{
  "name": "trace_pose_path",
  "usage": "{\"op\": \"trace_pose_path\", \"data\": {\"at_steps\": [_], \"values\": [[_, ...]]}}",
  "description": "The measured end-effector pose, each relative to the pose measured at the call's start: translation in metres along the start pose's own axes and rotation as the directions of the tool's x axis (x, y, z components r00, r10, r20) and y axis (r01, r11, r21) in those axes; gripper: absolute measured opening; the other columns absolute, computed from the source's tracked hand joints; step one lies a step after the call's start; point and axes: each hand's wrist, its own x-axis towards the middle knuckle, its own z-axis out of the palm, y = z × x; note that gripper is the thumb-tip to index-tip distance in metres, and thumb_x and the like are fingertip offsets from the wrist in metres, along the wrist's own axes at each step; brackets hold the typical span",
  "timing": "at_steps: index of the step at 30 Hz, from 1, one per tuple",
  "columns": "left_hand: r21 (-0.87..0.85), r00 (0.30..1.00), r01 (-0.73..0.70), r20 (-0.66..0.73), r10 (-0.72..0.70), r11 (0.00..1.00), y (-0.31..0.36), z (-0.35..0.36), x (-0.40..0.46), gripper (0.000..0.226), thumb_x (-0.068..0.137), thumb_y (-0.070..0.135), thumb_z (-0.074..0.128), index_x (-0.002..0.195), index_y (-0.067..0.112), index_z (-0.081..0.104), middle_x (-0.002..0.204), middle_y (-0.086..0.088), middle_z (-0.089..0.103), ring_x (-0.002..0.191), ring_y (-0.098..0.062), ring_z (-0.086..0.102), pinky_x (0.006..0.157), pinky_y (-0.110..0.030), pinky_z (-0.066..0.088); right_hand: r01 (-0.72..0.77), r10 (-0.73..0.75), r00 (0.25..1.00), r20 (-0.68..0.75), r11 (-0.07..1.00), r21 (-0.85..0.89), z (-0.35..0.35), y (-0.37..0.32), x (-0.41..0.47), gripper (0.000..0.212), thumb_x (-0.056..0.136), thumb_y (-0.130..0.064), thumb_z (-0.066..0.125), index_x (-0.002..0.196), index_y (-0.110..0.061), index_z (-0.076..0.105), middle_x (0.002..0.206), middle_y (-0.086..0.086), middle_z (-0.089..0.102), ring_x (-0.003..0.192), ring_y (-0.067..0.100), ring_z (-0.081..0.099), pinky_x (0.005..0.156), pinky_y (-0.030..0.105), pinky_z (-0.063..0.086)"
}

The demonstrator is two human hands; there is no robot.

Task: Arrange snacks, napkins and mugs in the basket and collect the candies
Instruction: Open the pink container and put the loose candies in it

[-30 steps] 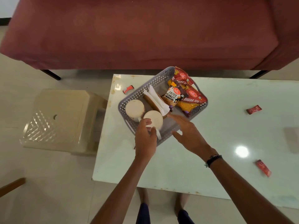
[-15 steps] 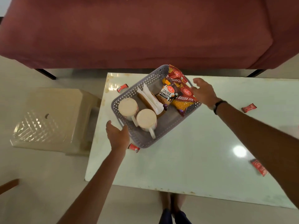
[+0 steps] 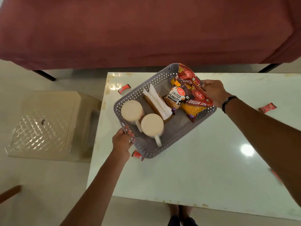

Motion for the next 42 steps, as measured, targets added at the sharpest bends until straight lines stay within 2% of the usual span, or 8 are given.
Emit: {"op": "trace_pose_path", "data": {"at_steps": [3, 5, 10, 19, 25, 34, 39, 42], "values": [[-0.001, 0.999, 0.016, 0.042, -0.016, 1.000, -0.001, -0.002, -0.006, 0.031, 0.096, 0.005, 0.046, 0.125, 0.011, 0.055, 0.112, -0.004, 0.058, 0.105, -0.019, 0.054, 0.084, -0.032, 0.044, -0.009, 0.009, 1.000, 0.005, 0.995, 0.101, -0.019, 0.015, -0.025, 0.026, 0.094, -0.021, 0.055, 0.075, -0.021, 0.073, 0.071, -0.004, 0.072, 0.060, 0.011, 0.070, 0.070, 0.033, 0.058], [0.014, 0.998, 0.010, 0.061, -0.011, 1.000, -0.001, 0.001, -0.015, 0.031, 0.095, 0.003, 0.047, 0.123, 0.010, 0.057, 0.108, -0.004, 0.059, 0.098, -0.018, 0.055, 0.076, -0.031, 0.045, -0.031, 0.035, 0.999, -0.031, 0.992, 0.119, -0.037, 0.029, -0.047, 0.023, 0.095, -0.017, 0.051, 0.085, -0.021, 0.072, 0.081, 0.002, 0.071, 0.055, 0.005, 0.069, 0.062, 0.026, 0.059], [0.095, 0.989, -0.031, 0.144, 0.017, 0.995, -0.002, 0.024, -0.040, 0.032, 0.091, 0.000, 0.051, 0.120, 0.010, 0.061, 0.087, 0.001, 0.059, 0.075, -0.010, 0.054, 0.068, -0.027, 0.045, -0.114, 0.154, 0.970, -0.186, 0.971, 0.210, -0.082, 0.077, -0.103, 0.021, 0.095, -0.013, 0.050, 0.097, -0.017, 0.070, 0.096, 0.011, 0.069, 0.073, 0.021, 0.067, 0.084, 0.043, 0.054], [0.196, 0.963, -0.023, 0.269, -0.031, 0.980, -0.023, 0.081, -0.067, 0.034, 0.091, -0.007, 0.047, 0.121, 0.005, 0.058, 0.078, -0.002, 0.056, 0.069, -0.011, 0.052, 0.067, -0.028, 0.046, -0.142, 0.253, 0.924, -0.287, 0.924, 0.356, -0.148, 0.125, -0.153, 0.027, 0.096, -0.007, 0.044, 0.114, -0.008, 0.065, 0.089, 0.008, 0.069, 0.080, 0.026, 0.067, 0.085, 0.046, 0.052], [0.262, 0.968, -0.063, 0.251, -0.005, 0.963, -0.035, 0.109, -0.067, 0.035, 0.091, -0.005, 0.048, 0.123, 0.007, 0.058, 0.081, 0.000, 0.057, 0.078, -0.014, 0.055, 0.085, -0.037, 0.046, -0.086, 0.187, 0.950, -0.249, 0.925, 0.369, -0.175, 0.148, -0.153, 0.022, 0.094, -0.007, 0.050, 0.104, -0.011, 0.070, 0.078, -0.002, 0.075, 0.077, 0.025, 0.068, 0.073, 0.036, 0.055], [0.291, 0.989, -0.102, 0.135, 0.065, 0.951, -0.036, 0.120, -0.065, 0.037, 0.090, -0.008, 0.046, 0.123, 0.004, 0.055, 0.107, -0.011, 0.059, 0.089, -0.020, 0.056, 0.067, -0.027, 0.044, -0.040, 0.066, 0.995, -0.076, 0.952, 0.304, -0.196, 0.169, -0.147, 0.028, 0.096, -0.014, 0.049, 0.119, -0.009, 0.064, 0.108, 0.014, 0.070, 0.092, 0.028, 0.070, 0.081, 0.039, 0.056], [0.602, 0.966, -0.184, -0.035, 0.256, 0.777, -0.042, 0.136, -0.077, 0.034, 0.088, 0.006, 0.051, 0.121, 0.001, 0.056, 0.126, -0.021, 0.057, 0.112, -0.038, 0.054, 0.096, -0.045, 0.044, -0.050, 0.054, 0.998, -0.016, 0.981, 0.189, -0.208, 0.180, -0.141, 0.023, 0.095, -0.020, 0.052, 0.113, -0.017, 0.066, 0.111, 0.006, 0.070, 0.097, 0.022, 0.069, 0.088, 0.039, 0.055], [0.697, 0.842, -0.282, -0.149, 0.518, 0.659, -0.046, 0.163, -0.108, 0.046, 0.083, 0.001, 0.052, 0.129, -0.004, 0.046, 0.136, -0.027, 0.044, 0.124, -0.042, 0.041, 0.102, -0.045, 0.032, 0.061, -0.066, 0.985, -0.161, 0.997, -0.040, -0.224, 0.182, -0.138, 0.026, 0.093, -0.009, 0.054, 0.118, -0.013, 0.061, 0.119, 0.009, 0.059, 0.101, 0.021, 0.060, 0.083, 0.022, 0.048]]}}
